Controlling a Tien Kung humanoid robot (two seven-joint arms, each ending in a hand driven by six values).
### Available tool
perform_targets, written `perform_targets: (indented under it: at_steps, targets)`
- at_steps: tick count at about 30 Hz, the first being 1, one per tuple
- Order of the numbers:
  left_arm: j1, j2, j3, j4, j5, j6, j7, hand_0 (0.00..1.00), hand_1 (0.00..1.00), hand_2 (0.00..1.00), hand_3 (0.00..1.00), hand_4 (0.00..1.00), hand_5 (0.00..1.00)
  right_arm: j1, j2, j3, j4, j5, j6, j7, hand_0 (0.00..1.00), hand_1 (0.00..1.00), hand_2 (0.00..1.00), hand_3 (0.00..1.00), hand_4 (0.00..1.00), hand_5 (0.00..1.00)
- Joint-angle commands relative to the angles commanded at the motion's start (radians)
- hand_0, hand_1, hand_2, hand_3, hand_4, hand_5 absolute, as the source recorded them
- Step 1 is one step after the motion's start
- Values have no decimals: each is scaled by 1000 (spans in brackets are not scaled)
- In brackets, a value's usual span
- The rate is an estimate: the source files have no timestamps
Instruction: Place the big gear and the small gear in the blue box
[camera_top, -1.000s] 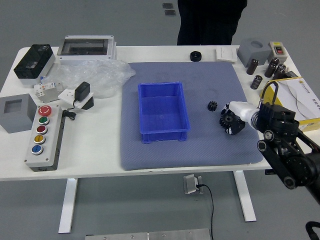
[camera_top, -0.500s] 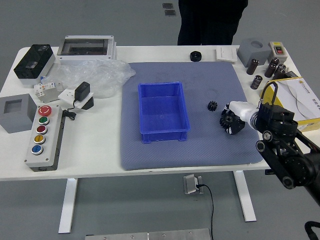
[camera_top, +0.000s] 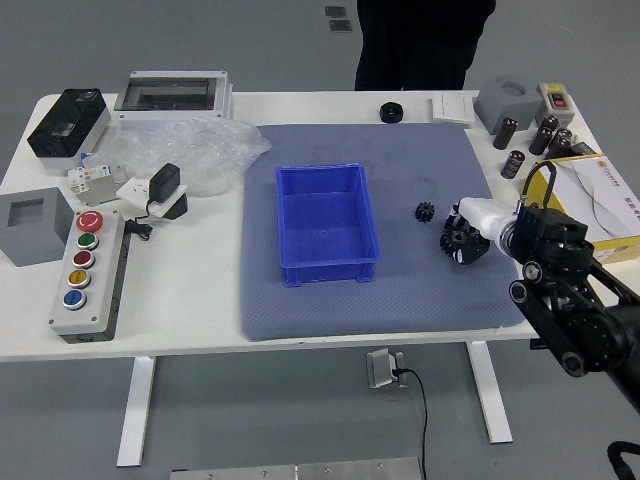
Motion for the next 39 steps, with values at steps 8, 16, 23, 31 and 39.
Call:
perform_targets:
  at_steps: [8, 16, 23, 31, 39]
  targets:
    - [0, 0, 0, 0, 1, 0, 0, 795, 764, 752, 687, 457, 177, -1, 2, -2, -5, -3, -13, 2, 727, 557, 529, 552, 631, 125]
    - [1, 1, 1, 0, 4, -1, 1, 794, 764, 753, 687, 458, 177, -1, 3, -2, -4, -5, -29, 4, 724, 541, 507, 528, 615, 136]
    - [1, 1, 1, 0, 5, -1, 1, 795, 764, 753, 689, 460, 178, 2, -2, 11, 8, -8, -38, 2, 717, 533, 501, 519, 606, 130]
    - [1, 4, 0, 0, 4, 0, 1, 794, 763, 754, 690, 459, 177, 10, -30, 41, 78, -15, -24, -9, 721, 527, 495, 515, 584, 110]
    - [0, 7, -2, 0, 3, 1, 1, 794, 763, 754, 690, 459, 177, 39, -53, 58, 178, -10, -9, -14, 719, 526, 494, 515, 580, 102]
